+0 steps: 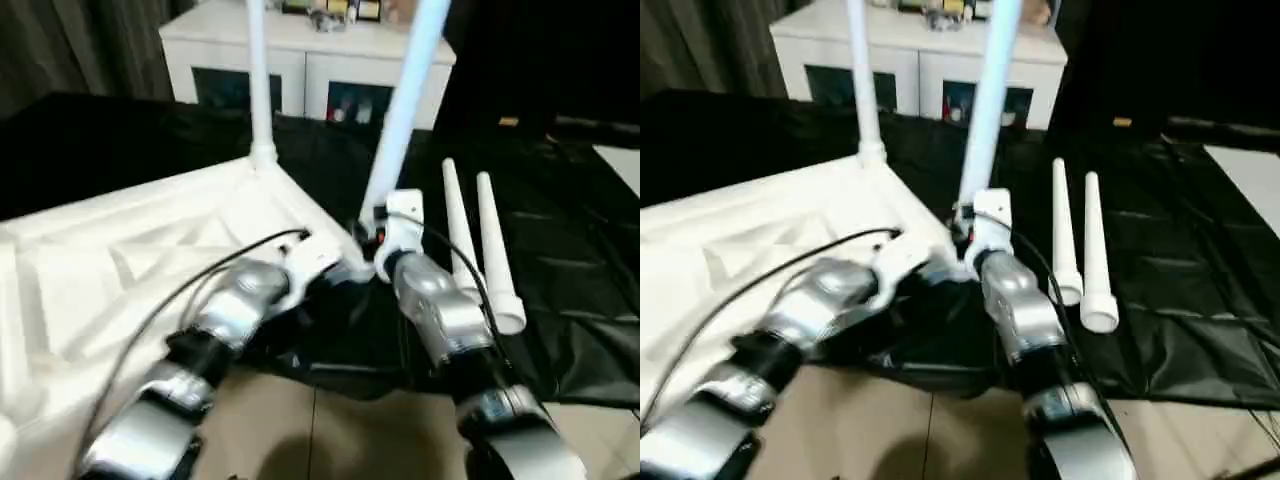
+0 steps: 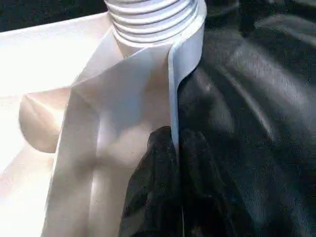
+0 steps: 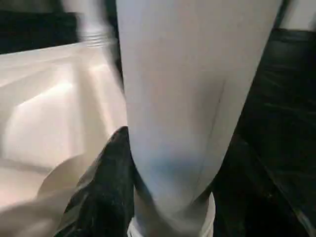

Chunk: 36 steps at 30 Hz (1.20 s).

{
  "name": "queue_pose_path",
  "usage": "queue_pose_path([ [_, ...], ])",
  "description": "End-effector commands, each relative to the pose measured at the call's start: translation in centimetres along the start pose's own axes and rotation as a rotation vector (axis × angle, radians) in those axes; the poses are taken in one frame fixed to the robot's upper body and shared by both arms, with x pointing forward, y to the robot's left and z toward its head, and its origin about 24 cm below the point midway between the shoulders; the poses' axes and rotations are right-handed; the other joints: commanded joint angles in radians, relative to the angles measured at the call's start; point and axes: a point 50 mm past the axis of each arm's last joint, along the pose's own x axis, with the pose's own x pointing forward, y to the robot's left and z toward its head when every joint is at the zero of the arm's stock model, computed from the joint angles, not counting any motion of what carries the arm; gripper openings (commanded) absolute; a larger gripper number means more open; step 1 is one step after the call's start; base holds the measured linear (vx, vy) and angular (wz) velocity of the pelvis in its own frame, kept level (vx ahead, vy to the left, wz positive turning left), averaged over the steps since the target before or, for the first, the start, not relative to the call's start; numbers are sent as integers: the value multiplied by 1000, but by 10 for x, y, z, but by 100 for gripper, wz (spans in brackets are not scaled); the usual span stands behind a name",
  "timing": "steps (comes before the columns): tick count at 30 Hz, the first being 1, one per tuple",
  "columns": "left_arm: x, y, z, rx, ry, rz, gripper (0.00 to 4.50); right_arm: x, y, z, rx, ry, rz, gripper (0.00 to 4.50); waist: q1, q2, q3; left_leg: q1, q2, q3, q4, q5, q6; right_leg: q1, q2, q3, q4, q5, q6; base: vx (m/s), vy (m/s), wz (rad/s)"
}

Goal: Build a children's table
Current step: Rotate leg to tighten

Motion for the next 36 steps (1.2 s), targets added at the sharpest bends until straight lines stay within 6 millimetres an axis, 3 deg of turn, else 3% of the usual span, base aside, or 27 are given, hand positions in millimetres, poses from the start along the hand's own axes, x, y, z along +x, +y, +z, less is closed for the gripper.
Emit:
queue_pose_path([
  [1, 2, -12, 56, 126, -209, -37, 0, -11, -20, -77, 32, 338, -139, 185, -8, 8, -36, 9, 45, -22, -90, -491, -32, 10, -66, 46, -111, -423, -83, 0, 0, 0],
  [2, 3, -13, 58, 132, -214, -32, 0, -11, -20, -77, 35, 342, -152, 185, -4, 8, -37, 4, 47, -17, -92, -443, -25, 13, -67, 49, -107, -359, -99, 0, 0, 0],
  [4, 3, -15, 64, 122, -239, -33, 0, -10, -20, -80, 64, 358, -179, 185, -4, 7, -35, 4, 48, -10, -92, -415, -20, 8, -66, 53, -103, -317, -120, 0, 0, 0],
  [11, 4, -11, 60, 116, -220, -17, 0, -6, -20, -78, 79, 331, -201, 185, -10, 4, -33, 13, 43, -8, -91, -487, -19, -2, -66, 58, -115, -440, -92, 0, 0, 0],
  [16, 3, -8, 57, 113, -216, -16, 0, 0, -14, -60, 75, 199, -105, 185, -10, 3, -34, 10, 46, -6, -93, -480, -7, -1, -66, 58, -116, -409, -99, 0, 0, 0],
  [17, 3, -7, 56, 114, -216, -15, 0, 1, -13, -57, 79, 173, -79, 241, -9, 1, -34, 10, 46, -5, -92, -475, -3, -1, -66, 59, -116, -402, -102, 0, 0, 0],
  [19, 1, -5, 56, 115, -217, -12, 0, 2, -15, -46, 83, 114, -65, 255, -5, 2, -36, 14, 48, 0, -90, -453, 8, -2, -67, 64, -113, -374, -123, 0, 0, 0],
  [20, 1, -3, 56, 116, -218, -10, 0, 3, -18, -42, 81, 91, -76, 264, 8, 0, -39, 17, 50, 9, -86, -413, 16, -6, -68, 68, -113, -320, -138, 0, 0, 0],
  [22, 0, -2, 55, 122, -219, -11, 0, 3, -20, -36, 75, 62, -65, 288, 13, -4, -44, 3, 50, 15, -87, -323, 40, 7, -63, 68, -97, -252, -153, 0, 0, 0],
  [23, 0, -2, 55, 122, -219, -11, 0, 3, -20, -36, 75, 62, -65, 297, 15, -3, -45, 4, 52, 18, -86, -310, 45, 5, -64, 69, -98, -249, -156, 0, 0, 0],
  [24, -2, -1, 54, 131, -221, -16, 0, 3, -24, -27, 59, 9, -50, 303, 16, 5, -43, 12, 54, 22, -86, -343, 38, -9, -61, 69, -103, -274, -162, 0, 0, 0],
  [25, -2, -1, 54, 131, -221, -16, 0, 3, -24, -27, 59, 9, -50, 303, 15, 1, -41, 12, 51, 23, -83, -393, 30, -15, -59, 69, -108, -322, -153, 0, 0, 0],
  [27, -4, 2, 50, 145, -217, -26, 0, -1, -31, -13, 42, -66, 3, 331, 21, 4, -45, 8, 50, 23, -83, -379, 32, -11, -63, 70, -110, -321, -141, 0, 0, 0],
  [28, -5, 2, 49, 151, -215, -33, 0, -3, -33, -10, 37, -86, 25, 340, 26, 0, -49, -1, 52, 24, -82, -320, 43, -2, -62, 71, -102, -260, -140, 0, 0, 0],
  [29, -5, 3, 47, 154, -213, -36, 0, -5, -35, -8, 31, -99, 37, 344, 31, 3, -52, -6, 53, 26, -80, -258, 55, 0, -59, 71, -93, -182, -154, 0, 0, 0],
  [31, -7, 5, 45, 162, -209, -47, 0, -11, -37, -5, 12, -121, 92, 362, 36, 3, -57, -11, 51, 29, -72, -175, 76, 7, -58, 69, -80, -83, -178, 0, 0, 0],
  [32, -7, 5, 44, 164, -209, -49, 0, -13, -37, -5, 7, -125, 105, 375, 39, 7, -60, -11, 49, 30, -68, -146, 85, 9, -56, 68, -75, -44, -185, 0, 0, 0],
  [33, -8, 6, 43, 165, -206, -51, 0, -16, -38, -4, -3, -131, 126, 383, 43, 9, -64, -13, 50, 32, -60, -76, 108, 11, -54, 67, -62, 62, -203, 0, 0, 0],
  [34, -9, 7, 41, 171, -202, -51, 0, -20, -39, -4, -17, -135, 160, 389, 43, 7, -64, -21, 47, 34, -59, -48, 129, 16, -50, 63, -57, 118, -217, 0, 0, 0],
  [36, -11, 9, 38, 181, -196, -62, 0, -29, -41, -4, -65, -137, 230, 406, 43, 14, -63, -22, 45, 37, -57, -74, 142, 16, -51, 63, -58, 117, -223, 0, 0, 0],
])
